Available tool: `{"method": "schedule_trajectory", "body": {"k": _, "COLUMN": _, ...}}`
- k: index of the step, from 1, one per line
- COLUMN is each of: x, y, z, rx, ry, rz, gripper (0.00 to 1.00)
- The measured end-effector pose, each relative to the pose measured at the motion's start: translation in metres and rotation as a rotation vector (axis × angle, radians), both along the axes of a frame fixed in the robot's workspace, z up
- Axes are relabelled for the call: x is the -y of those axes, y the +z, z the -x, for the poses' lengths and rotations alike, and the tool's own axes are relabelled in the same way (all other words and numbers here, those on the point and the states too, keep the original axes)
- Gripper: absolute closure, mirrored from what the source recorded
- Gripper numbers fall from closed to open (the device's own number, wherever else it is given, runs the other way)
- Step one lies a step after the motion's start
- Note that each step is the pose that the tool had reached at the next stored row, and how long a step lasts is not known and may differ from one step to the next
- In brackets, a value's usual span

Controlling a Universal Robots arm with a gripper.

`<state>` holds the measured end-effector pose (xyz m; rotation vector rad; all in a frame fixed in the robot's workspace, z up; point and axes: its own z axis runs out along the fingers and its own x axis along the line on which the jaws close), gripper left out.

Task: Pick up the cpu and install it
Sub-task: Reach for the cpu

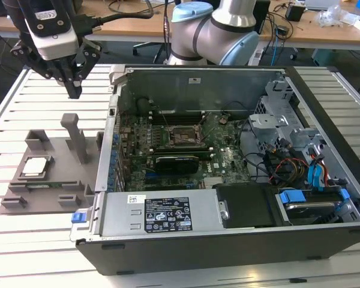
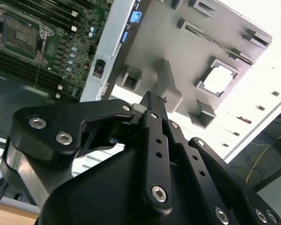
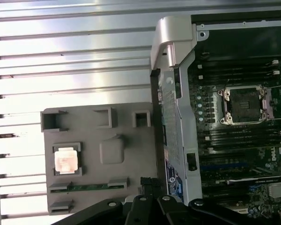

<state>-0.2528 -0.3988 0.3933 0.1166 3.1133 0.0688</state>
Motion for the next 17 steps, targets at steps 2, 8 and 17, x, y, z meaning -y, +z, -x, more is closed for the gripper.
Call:
{"method": "schedule_trajectory", "body": {"k": 2, "x": 0.0000, "y": 0.0000, "z": 0.0035, "rx": 0.0000, "ry": 0.000, "rz": 0.0000, "gripper": 0.89}}
{"method": "schedule_trajectory", "body": {"k": 8, "x": 0.0000, "y": -0.0001, "z": 0.0147, "rx": 0.0001, "ry": 0.000, "rz": -0.0001, "gripper": 0.89}}
{"method": "schedule_trajectory", "body": {"k": 17, "x": 0.0000, "y": -0.0002, "z": 0.0312, "rx": 0.0000, "ry": 0.000, "rz": 0.0000, "gripper": 0.89}}
